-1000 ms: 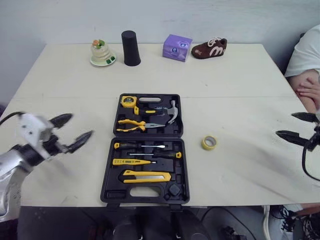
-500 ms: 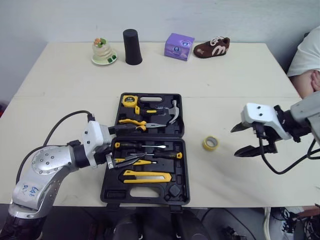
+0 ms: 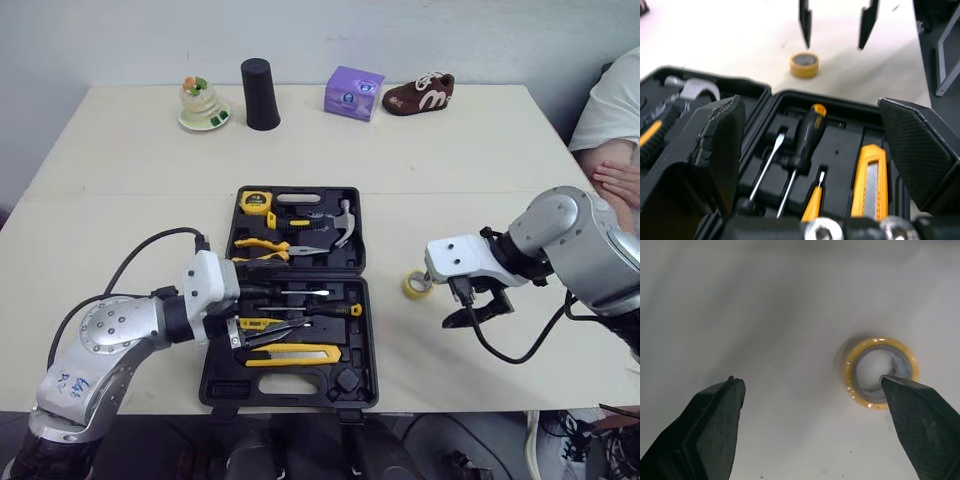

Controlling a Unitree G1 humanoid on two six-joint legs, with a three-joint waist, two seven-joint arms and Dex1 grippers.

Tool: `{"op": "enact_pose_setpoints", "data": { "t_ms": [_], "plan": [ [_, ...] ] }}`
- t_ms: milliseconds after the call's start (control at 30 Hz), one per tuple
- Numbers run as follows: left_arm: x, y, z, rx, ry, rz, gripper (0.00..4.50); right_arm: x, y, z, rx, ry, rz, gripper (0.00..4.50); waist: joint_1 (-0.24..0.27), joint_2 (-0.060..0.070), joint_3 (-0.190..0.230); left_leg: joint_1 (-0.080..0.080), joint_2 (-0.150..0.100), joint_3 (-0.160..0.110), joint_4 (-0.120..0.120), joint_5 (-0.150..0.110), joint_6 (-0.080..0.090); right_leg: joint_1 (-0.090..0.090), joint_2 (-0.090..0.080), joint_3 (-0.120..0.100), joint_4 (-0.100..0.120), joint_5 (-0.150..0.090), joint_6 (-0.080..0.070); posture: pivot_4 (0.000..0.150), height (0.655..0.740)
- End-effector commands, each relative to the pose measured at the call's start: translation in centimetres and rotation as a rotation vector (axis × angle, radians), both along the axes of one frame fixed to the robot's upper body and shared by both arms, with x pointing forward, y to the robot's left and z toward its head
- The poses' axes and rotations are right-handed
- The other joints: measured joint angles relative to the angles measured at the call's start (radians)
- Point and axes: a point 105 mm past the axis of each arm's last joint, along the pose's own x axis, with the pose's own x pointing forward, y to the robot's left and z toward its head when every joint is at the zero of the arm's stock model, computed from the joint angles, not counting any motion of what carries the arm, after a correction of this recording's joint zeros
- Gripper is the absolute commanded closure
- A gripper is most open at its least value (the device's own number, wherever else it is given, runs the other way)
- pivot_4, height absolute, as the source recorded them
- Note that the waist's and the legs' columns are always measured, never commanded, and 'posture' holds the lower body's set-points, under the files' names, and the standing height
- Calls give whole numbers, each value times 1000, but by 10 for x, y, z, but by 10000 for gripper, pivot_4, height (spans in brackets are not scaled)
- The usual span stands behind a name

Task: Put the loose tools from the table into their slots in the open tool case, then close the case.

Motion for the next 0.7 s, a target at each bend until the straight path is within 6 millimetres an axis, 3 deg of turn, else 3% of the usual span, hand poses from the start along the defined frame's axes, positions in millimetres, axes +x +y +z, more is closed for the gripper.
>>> {"op": "enact_pose_setpoints", "data": {
  "t_ms": [33,700],
  "plan": [
    [-16,-5,6,-4,-17,-69,763,5,4,2,-10,-11,32,0,-1,0,0,0,1,0,0,0,0,0,1,0,0,0,0,1500,7400],
    [-22,15,5,19,-27,11,763,19,4,-29,-81,15,58,0,0,0,0,0,1,0,1,0,0,0,1,0,0,0,0,1500,7400]
  ]
}}
